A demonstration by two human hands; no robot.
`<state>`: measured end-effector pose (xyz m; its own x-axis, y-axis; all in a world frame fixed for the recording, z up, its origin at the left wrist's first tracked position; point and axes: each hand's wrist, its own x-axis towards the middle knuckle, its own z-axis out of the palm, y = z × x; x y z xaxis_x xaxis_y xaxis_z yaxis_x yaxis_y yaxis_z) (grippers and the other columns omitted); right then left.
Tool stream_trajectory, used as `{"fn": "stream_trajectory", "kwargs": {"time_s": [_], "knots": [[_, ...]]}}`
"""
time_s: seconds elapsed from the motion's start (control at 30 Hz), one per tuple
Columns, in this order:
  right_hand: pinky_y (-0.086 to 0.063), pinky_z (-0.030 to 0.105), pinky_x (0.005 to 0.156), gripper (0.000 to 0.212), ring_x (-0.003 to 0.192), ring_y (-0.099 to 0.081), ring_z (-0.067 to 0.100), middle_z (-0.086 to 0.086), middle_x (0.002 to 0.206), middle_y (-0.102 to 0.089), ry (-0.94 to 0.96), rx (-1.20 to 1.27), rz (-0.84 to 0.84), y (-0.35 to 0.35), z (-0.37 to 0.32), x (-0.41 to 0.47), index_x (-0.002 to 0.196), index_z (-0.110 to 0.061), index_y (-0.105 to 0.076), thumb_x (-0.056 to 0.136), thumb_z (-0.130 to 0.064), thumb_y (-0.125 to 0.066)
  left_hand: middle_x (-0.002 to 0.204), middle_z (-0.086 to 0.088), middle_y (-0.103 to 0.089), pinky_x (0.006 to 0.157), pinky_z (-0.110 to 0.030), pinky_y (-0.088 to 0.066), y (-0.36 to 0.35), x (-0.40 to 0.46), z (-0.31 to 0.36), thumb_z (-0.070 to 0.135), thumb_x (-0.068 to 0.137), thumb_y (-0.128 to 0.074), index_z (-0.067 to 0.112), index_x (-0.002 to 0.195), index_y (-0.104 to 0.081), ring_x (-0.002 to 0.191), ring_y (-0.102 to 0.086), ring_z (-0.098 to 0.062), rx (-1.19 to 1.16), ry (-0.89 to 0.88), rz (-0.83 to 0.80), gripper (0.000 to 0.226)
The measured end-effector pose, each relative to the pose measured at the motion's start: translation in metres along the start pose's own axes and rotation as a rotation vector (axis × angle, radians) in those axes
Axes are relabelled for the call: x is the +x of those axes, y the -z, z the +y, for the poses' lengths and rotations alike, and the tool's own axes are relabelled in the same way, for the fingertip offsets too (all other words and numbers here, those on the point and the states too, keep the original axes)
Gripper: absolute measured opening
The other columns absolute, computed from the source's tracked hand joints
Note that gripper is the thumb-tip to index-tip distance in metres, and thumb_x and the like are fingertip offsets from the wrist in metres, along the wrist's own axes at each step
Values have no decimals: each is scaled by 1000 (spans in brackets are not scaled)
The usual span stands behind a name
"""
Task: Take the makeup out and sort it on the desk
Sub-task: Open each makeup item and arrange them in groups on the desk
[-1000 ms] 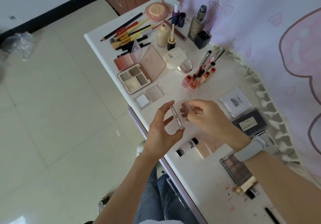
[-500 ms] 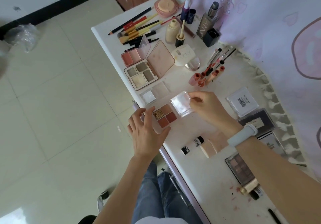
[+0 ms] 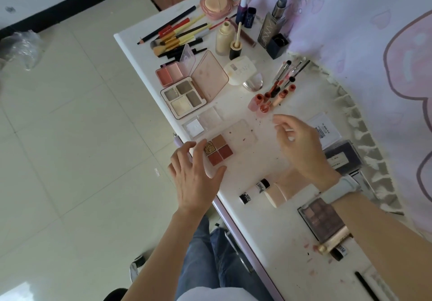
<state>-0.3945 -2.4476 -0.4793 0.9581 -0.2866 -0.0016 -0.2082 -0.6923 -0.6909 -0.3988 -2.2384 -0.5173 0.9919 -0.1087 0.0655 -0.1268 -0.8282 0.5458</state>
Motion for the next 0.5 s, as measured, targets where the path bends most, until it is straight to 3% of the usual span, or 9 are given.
{"fn": "stream_trajectory", "kwargs": {"time_s": [0.07,0.17,0.23,0.3,0.5], "knots": [[-42,25,89,32,105,-54,26,15,115,-61,19,-220,79,20,18,0,119,-2,-57,88,-8,-55,114,-17,-55,84,-43,-38,-2,-6,7,23,63,-83,8,115,-60,102,-50,-38,9,-96,34,59],[-29,47,102,60,127,-33,39,20,138,-40,-164,-531,-90,40,46,7,138,-10,-37,85,-27,-60,113,-14,-59,82,-42,-42,-8,-17,21,23,72,-72,7,108,-63,102,-54,-35,-15,-223,39,40],[-21,49,108,73,135,-20,37,18,149,-22,-289,-588,-231,44,54,10,144,-18,-20,85,-38,-58,115,-11,-59,84,-42,-44,-11,-23,30,26,79,-61,8,108,-63,105,-54,-33,-58,-274,-16,35],[-20,49,108,72,136,-16,37,17,151,-17,-301,-580,-279,43,58,12,145,-21,-16,87,-38,-54,115,-11,-60,83,-41,-45,-13,-25,37,27,81,-54,8,108,-64,105,-55,-31,-86,-298,-62,35],[-30,48,103,72,122,-31,35,18,132,-38,-278,-418,-137,43,50,18,143,-15,-23,83,-33,-59,109,-11,-61,86,-29,-45,-9,-17,50,14,83,-58,4,110,-63,101,-57,-25,-225,-244,-105,29]]}}
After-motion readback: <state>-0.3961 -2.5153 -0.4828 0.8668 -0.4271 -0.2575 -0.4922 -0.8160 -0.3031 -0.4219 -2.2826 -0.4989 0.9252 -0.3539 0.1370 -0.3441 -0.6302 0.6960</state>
